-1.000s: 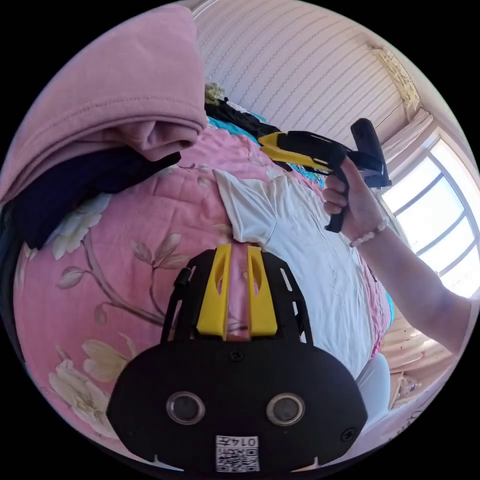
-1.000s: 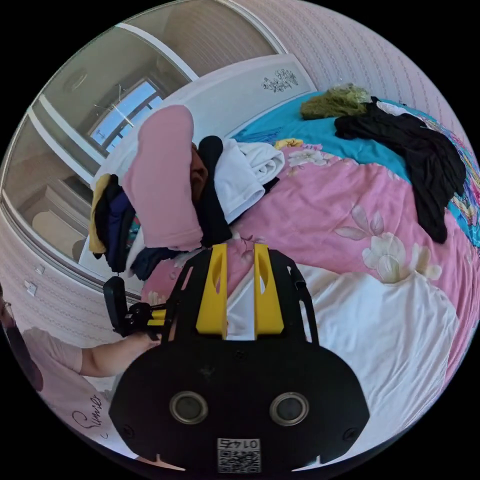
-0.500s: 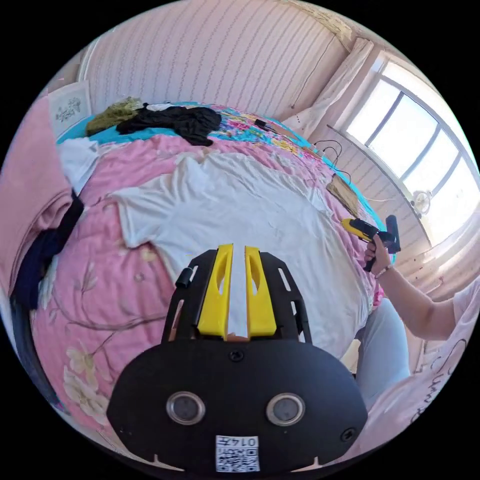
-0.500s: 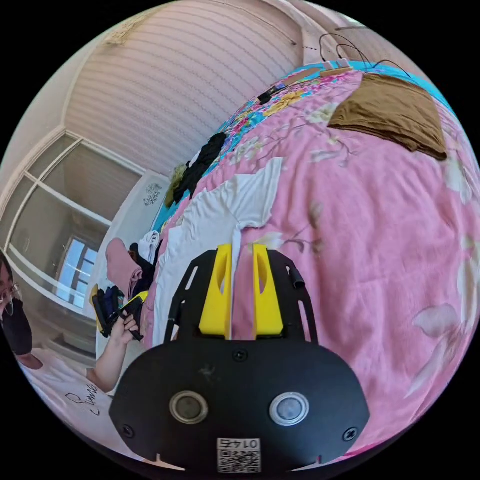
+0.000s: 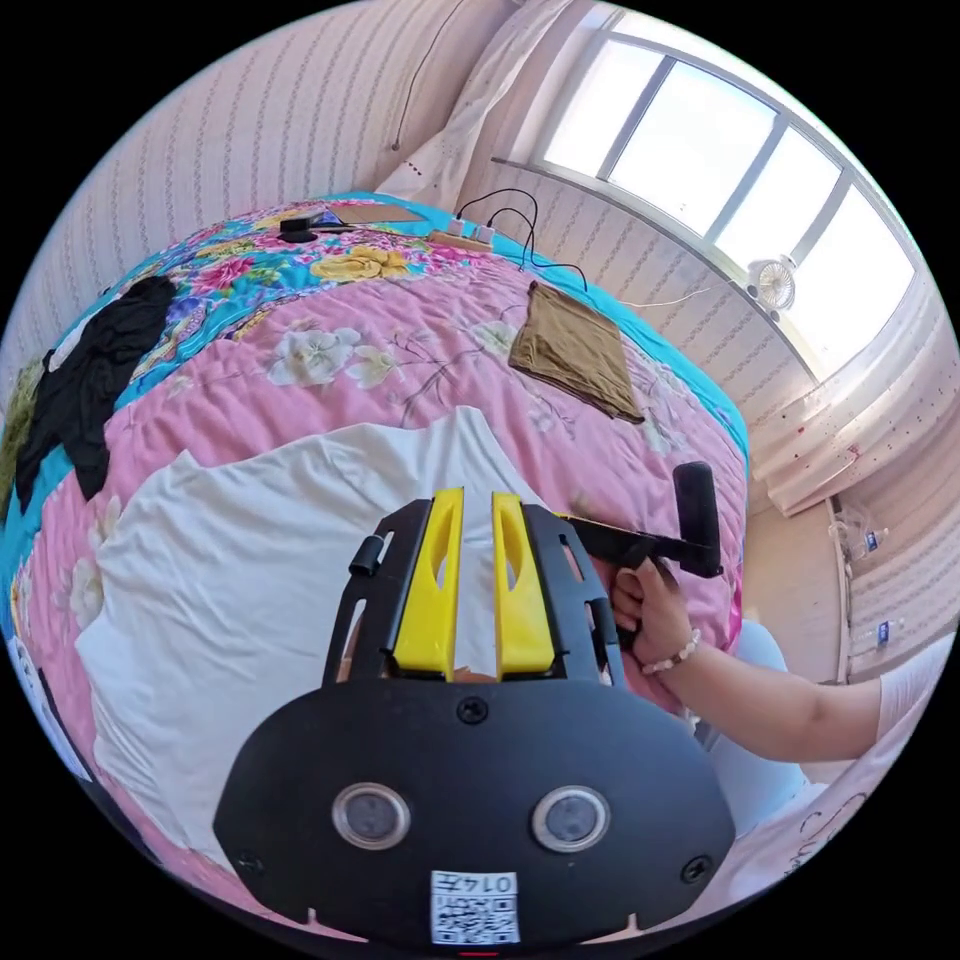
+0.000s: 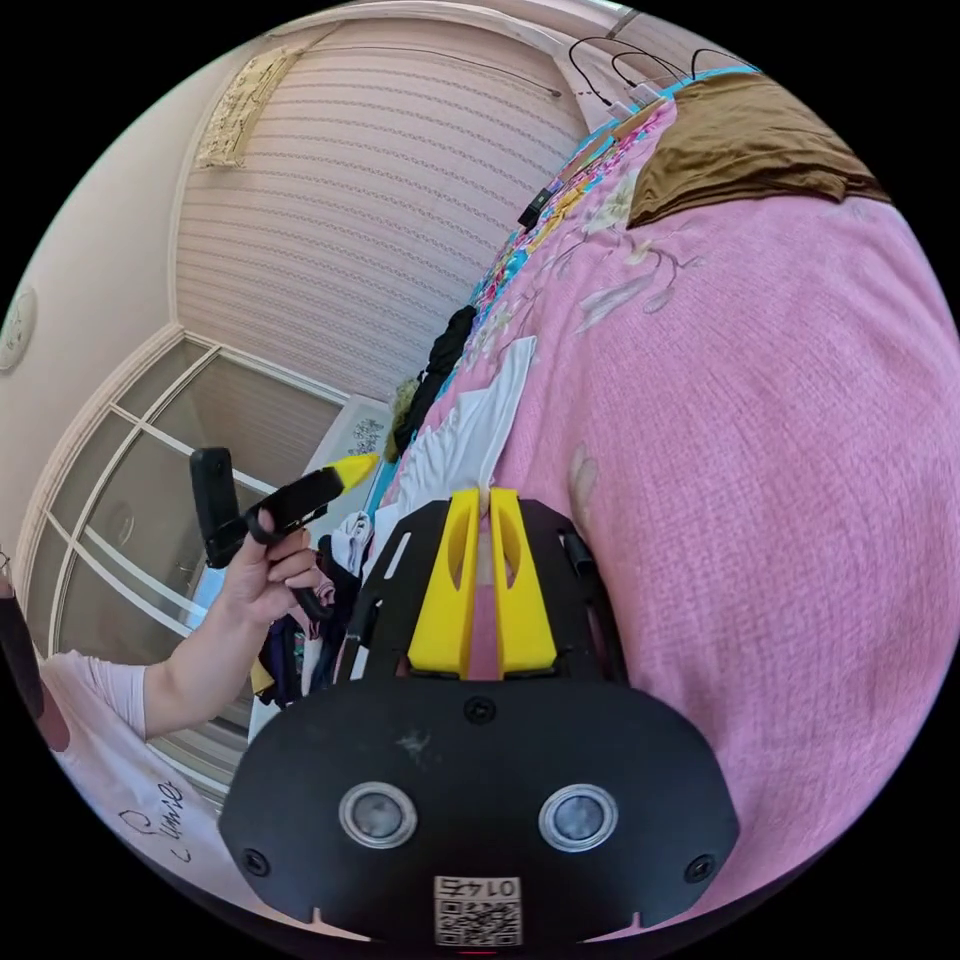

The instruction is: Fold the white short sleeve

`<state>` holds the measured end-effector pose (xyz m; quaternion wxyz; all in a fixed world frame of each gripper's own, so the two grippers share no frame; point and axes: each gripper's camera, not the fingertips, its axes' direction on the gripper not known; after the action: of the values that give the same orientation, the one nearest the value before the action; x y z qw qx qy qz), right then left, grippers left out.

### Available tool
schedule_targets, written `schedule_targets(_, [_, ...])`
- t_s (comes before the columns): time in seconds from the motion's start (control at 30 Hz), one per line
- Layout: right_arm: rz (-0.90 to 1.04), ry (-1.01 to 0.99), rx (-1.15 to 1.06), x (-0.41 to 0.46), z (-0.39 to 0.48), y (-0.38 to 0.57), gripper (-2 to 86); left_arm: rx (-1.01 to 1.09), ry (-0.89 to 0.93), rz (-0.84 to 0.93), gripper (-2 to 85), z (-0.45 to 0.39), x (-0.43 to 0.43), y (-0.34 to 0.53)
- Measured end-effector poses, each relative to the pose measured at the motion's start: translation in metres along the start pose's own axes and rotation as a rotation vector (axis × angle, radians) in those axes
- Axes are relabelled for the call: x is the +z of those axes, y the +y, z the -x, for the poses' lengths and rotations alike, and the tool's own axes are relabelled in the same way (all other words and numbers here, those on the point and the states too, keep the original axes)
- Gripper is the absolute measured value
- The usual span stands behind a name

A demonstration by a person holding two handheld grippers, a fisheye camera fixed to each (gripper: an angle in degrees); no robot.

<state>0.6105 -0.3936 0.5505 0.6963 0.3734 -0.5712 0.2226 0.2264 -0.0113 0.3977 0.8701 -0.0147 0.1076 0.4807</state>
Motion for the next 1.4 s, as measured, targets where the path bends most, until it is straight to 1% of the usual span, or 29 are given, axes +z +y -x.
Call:
schedule_targets(0.1, [0.008,0.041,-0.012,-0.007,0.004,-0.002,1.3,0.017,-0.073,0.040,5.1,-0.009,0.030,-0.036])
schedule_targets(0.2, [0.005,0.037,-0.012,-0.014,0.003,-0.002,1.0,0.023,-0.121,0.029,4.3,-0.018,0.050,-0.064])
schedule_targets(0.27, [0.005,0.040,-0.015,-0.018,0.003,-0.002,1.0,0.040,-0.122,0.033,4.5,-0.023,0.063,-0.076])
schedule_targets(0.37, [0.004,0.052,-0.021,-0.021,0.005,-0.001,0.9,0.071,-0.126,0.088,5.4,-0.028,0.089,-0.088])
schedule_targets(0.43, [0.004,0.055,-0.024,-0.023,0.005,-0.001,0.9,0.088,-0.134,0.131,3.4,-0.030,0.101,-0.089])
schedule_targets(0.47, [0.004,0.052,-0.024,-0.024,0.005,0.000,0.9,0.106,-0.146,0.150,0.5,-0.031,0.105,-0.088])
schedule_targets(0.53, [0.010,0.044,-0.017,-0.024,0.005,0.001,0.9,0.093,-0.160,0.106,-0.4,-0.029,0.100,-0.085])
schedule_targets(0.67, [0.023,-0.007,0.018,-0.026,0.002,0.003,0.9,0.070,-0.127,-0.020,-0.9,-0.012,0.057,-0.066])
schedule_targets(0.73, [0.036,0.041,-0.011,-0.024,0.012,0.004,1.0,0.046,-0.117,-0.071,-1.0,-0.001,0.031,-0.051])
schedule_targets(0.8, [0.027,0.066,-0.115,-0.024,0.038,0.006,1.1,0.011,-0.092,-0.154,-1.0,0.012,-0.006,-0.021])
schedule_targets(0.9, [0.046,-0.001,-0.228,-0.019,0.072,0.012,1.2,-0.039,-0.109,-0.231,-1.0,0.028,-0.042,0.023])
schedule_targets(0.97, [0.090,0.017,-0.308,-0.010,0.094,0.020,1.4,-0.072,-0.107,-0.244,-0.9,0.037,-0.054,0.047])
schedule_targets(1.07, [0.230,0.107,-0.402,0.020,0.118,0.039,2.1,-0.119,-0.135,-0.216,-0.7,0.052,-0.058,0.084])
schedule_targets(1.13, [0.308,0.149,-0.419,0.039,0.122,0.053,2.9,-0.169,-0.168,-0.182,-0.3,0.063,-0.054,0.104])
schedule_targets(1.2, [0.387,0.185,-0.414,0.055,0.120,0.071,3.9,-0.228,-0.117,-0.131,1.9,0.079,-0.049,0.123])
schedule_targets(1.27, [0.401,0.184,-0.402,0.059,0.119,0.080,4.3,-0.248,-0.073,-0.093,3.8,0.088,-0.050,0.134])
schedule_targets(1.4, [0.385,0.202,-0.402,0.068,0.125,0.084,3.9,-0.237,-0.071,-0.083,4.7,0.098,-0.064,0.147])
